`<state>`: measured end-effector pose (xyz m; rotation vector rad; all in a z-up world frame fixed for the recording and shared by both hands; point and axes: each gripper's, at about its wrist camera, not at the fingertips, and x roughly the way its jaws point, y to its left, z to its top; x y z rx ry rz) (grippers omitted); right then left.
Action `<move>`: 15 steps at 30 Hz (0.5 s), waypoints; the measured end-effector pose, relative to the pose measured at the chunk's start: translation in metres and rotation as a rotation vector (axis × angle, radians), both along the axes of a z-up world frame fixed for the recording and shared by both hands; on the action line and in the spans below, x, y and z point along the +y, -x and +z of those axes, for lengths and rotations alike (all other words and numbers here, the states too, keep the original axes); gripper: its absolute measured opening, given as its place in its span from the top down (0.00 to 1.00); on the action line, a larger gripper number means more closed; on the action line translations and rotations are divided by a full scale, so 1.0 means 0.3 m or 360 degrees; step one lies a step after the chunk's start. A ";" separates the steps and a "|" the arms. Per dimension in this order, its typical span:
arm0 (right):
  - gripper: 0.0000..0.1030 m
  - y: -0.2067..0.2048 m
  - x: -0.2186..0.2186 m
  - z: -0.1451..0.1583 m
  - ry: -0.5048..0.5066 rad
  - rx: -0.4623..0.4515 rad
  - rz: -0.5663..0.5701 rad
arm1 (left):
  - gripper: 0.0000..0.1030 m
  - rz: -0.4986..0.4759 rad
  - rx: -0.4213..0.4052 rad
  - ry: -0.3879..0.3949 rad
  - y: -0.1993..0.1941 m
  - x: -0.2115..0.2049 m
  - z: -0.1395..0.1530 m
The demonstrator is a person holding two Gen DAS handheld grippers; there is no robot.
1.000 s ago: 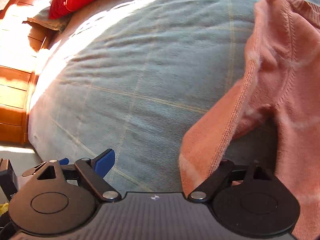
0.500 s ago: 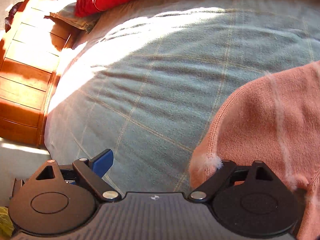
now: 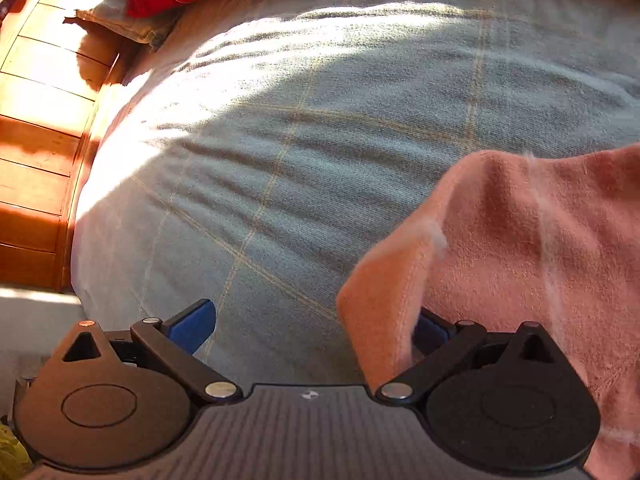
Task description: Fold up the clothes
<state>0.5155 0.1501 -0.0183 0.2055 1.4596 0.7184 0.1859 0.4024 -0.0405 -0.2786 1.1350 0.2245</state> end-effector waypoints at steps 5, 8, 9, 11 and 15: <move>0.01 0.142 -0.065 0.046 0.0111 -0.0129 0.0139 | 0.33 0.0014 -0.0001 0.0004 0.001 -0.004 -0.008; 0.02 0.199 -0.029 0.039 0.0181 -0.0201 0.0256 | 0.33 0.0028 0.0000 0.0008 0.004 -0.005 -0.010; 0.02 0.200 -0.006 0.042 0.0134 -0.0191 0.0261 | 0.33 0.0032 0.0000 0.0005 0.007 -0.003 -0.008; 0.02 0.203 0.042 0.049 0.0041 -0.0172 0.0272 | 0.33 0.0036 0.0000 -0.0005 0.012 0.001 -0.003; 0.02 0.208 0.137 0.061 -0.0145 -0.0133 0.0293 | 0.33 0.0061 -0.0005 -0.0052 0.031 0.028 0.018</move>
